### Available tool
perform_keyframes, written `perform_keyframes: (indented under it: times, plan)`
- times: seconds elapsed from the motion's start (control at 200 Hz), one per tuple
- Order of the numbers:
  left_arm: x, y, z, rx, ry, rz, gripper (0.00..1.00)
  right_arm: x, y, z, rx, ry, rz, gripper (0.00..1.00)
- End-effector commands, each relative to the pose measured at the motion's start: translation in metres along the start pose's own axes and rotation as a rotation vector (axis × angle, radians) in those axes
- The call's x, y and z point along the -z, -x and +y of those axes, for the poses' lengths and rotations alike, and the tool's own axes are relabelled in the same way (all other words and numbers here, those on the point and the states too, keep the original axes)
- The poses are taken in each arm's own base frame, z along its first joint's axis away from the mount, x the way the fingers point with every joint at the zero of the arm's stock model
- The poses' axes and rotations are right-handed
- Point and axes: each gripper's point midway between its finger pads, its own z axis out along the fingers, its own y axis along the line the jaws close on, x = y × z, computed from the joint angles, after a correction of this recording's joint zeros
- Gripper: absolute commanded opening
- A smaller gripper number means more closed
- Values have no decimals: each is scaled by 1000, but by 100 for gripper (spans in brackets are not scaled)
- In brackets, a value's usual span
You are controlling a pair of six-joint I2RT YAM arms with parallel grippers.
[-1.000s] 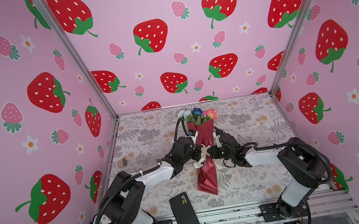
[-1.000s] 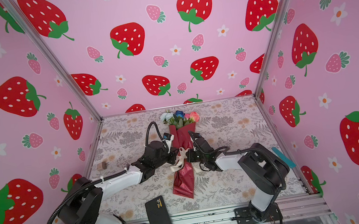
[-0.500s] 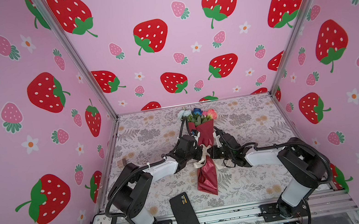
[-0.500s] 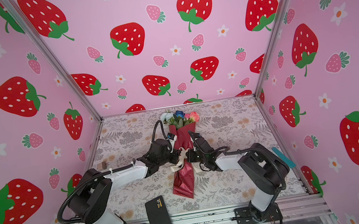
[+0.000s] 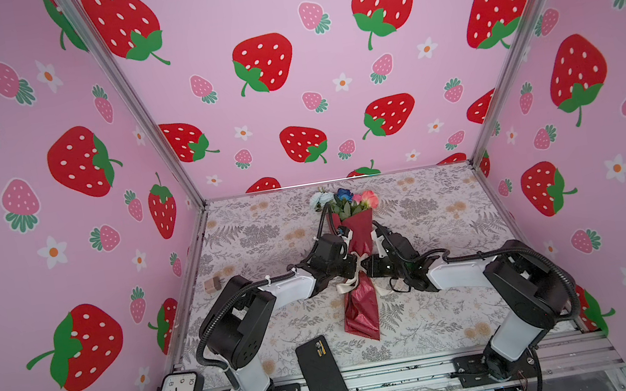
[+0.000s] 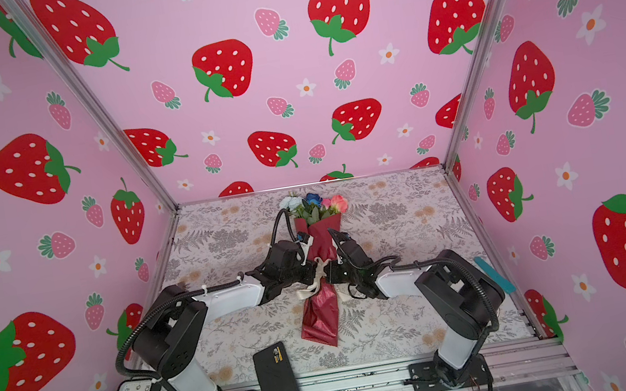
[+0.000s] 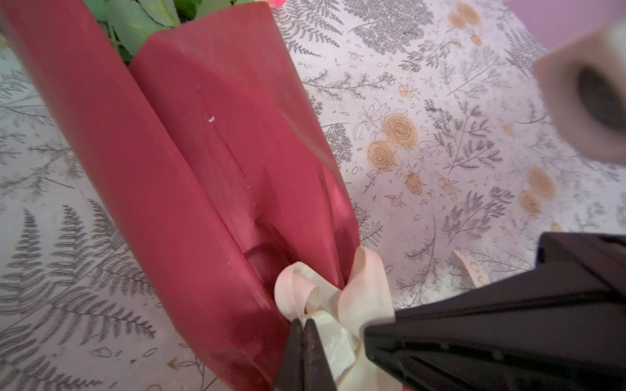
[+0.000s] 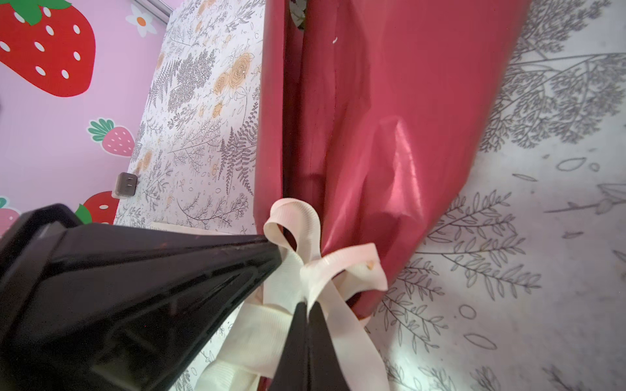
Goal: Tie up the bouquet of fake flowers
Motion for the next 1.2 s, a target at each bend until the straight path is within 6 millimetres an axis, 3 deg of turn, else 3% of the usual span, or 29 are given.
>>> perform_keyframes:
  times: [0.0,0.43,0.615,0.85,0.995,1.195]
  plan:
    - [8,30,-4,-23,-7,-59,0,9,-1,-2,-3,-9,-6,0]
    - [26,59,-8,-138,8,-98,0,13,-9,-9,6,-36,17,0]
    - [24,60,-13,-162,-23,-89,0,18,1,-4,50,-45,-4,11]
    - [21,61,-15,-170,-37,-88,0,46,19,-3,131,-99,-64,23]
    - [20,63,-21,-177,-75,-86,0,60,32,9,207,-80,-100,25]
    - [19,63,-24,-171,-99,-79,0,54,40,36,314,12,-84,29]
